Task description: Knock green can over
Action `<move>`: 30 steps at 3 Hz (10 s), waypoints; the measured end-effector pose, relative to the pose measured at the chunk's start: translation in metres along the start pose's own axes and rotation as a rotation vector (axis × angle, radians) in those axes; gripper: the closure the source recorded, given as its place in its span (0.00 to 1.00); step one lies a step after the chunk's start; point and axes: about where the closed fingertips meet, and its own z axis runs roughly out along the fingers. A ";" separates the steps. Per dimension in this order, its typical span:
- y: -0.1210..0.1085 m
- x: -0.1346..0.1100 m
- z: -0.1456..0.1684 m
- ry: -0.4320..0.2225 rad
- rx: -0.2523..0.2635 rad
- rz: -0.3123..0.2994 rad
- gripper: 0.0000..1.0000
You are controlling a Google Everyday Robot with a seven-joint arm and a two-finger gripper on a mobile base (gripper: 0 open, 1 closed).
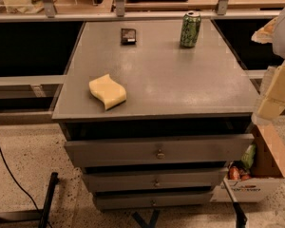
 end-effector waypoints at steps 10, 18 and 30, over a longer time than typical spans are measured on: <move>-0.245 0.018 0.129 -0.427 0.097 0.106 0.00; -0.342 -0.056 0.206 -0.936 0.184 0.322 0.00; -0.335 -0.064 0.200 -0.741 0.145 0.352 1.00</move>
Offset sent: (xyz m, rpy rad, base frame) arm 0.0460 -0.0168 0.0175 0.0313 -0.0613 -0.0220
